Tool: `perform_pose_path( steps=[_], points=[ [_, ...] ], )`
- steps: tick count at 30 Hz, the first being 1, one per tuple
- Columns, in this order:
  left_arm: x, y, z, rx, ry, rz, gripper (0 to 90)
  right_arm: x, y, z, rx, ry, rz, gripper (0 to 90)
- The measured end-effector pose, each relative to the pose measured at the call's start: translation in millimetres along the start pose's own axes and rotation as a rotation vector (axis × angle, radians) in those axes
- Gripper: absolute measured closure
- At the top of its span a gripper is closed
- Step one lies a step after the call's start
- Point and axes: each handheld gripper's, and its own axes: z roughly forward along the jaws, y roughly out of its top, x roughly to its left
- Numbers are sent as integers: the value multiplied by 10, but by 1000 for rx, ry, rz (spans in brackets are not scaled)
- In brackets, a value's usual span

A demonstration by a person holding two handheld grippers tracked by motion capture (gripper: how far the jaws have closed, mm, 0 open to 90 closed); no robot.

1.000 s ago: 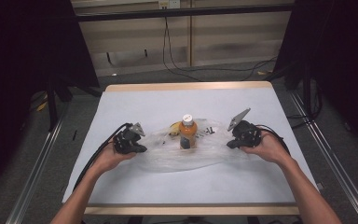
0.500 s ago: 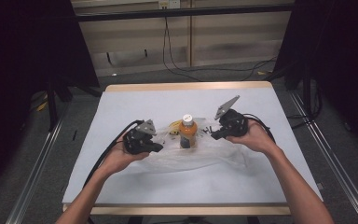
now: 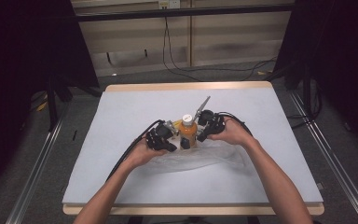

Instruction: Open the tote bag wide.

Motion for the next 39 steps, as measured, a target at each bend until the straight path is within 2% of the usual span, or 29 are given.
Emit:
perform_pose_path(
  steps=[1, 4, 5, 6, 7, 8, 9, 10, 12, 14, 15, 19, 20, 21, 22, 23, 24, 25, 27, 28, 29, 30, 31, 33, 34, 36, 39],
  points=[
    [0, 0, 0, 0, 0, 0, 900, 0, 0, 0, 0, 0, 0, 900],
    [-107, -19, 19, -3, -8, 34, 900, -79, 65, 37, 3, -2, 29, 900],
    [-140, -29, 22, -12, -19, 27, 900, -121, 76, 56, -4, 7, 41, 900],
    [-192, -40, 24, -19, -23, 45, 900, -209, 79, 116, -21, 9, 77, 900],
    [-192, -40, 24, -19, -23, 45, 900, -209, 79, 116, -21, 9, 77, 900],
    [-255, -41, 35, -29, -34, 60, 900, -294, 80, 141, -58, 23, 105, 900],
    [-255, -41, 35, -29, -34, 60, 900, -294, 80, 141, -58, 23, 105, 900],
    [-281, -34, 45, -35, -29, 76, 900, -331, 86, 151, -68, 26, 120, 900],
    [-350, -13, 64, -38, -40, 84, 900, -412, 110, 166, -85, 26, 140, 900],
    [-437, 13, 76, -28, -38, 117, 900, -510, 173, 187, -95, 0, 165, 900],
    [-483, 20, 81, -27, -45, 132, 900, -510, 173, 187, -95, 0, 165, 900],
    [-723, 22, 79, 3, -47, 185, 900, -595, 291, 207, -70, -76, 170, 900],
    [-747, 25, 64, 26, -50, 217, 900, -620, 327, 215, -61, -95, 169, 900],
    [-794, 21, 59, 34, -49, 230, 900, -635, 351, 223, -59, -106, 167, 900],
    [-849, 8, 64, 22, -54, 217, 900, -651, 383, 227, -49, -122, 172, 900],
    [-923, -21, 60, 15, -60, 227, 900, -700, 427, 243, -46, -147, 173, 900],
    [-923, -21, 60, 15, -60, 227, 900, -722, 445, 248, -45, -157, 172, 900],
    [-971, -42, 33, 34, -68, 268, 900, -737, 460, 253, -43, -175, 184, 900],
    [-1019, -59, 27, 32, -57, 270, 900, -765, 467, 257, -47, -181, 183, 900],
    [-1068, -80, 26, 23, -69, 264, 900, -800, 477, 262, -51, -199, 206, 900],
    [-1106, -96, 24, 15, -73, 273, 900, -800, 477, 262, -51, -199, 206, 900],
    [-1134, -108, 8, 28, -67, 296, 900, -832, 490, 265, -53, -210, 221, 900],
    [-1211, -134, 8, 14, -70, 290, 900, -845, 504, 268, -43, -225, 218, 900],
    [-1232, -141, 6, 14, -69, 297, 900, -858, 524, 271, -37, -233, 216, 900],
    [-1256, -151, 6, 10, -69, 285, 900, -870, 546, 275, -21, -257, 205, 900],
    [-1276, -155, -3, 18, -74, 297, 900, -893, 620, 298, 12, -316, 207, 900],
    [-1311, -163, -9, 24, -71, 311, 900, -933, 637, 309, 7, -332, 210, 900]
  ],
)
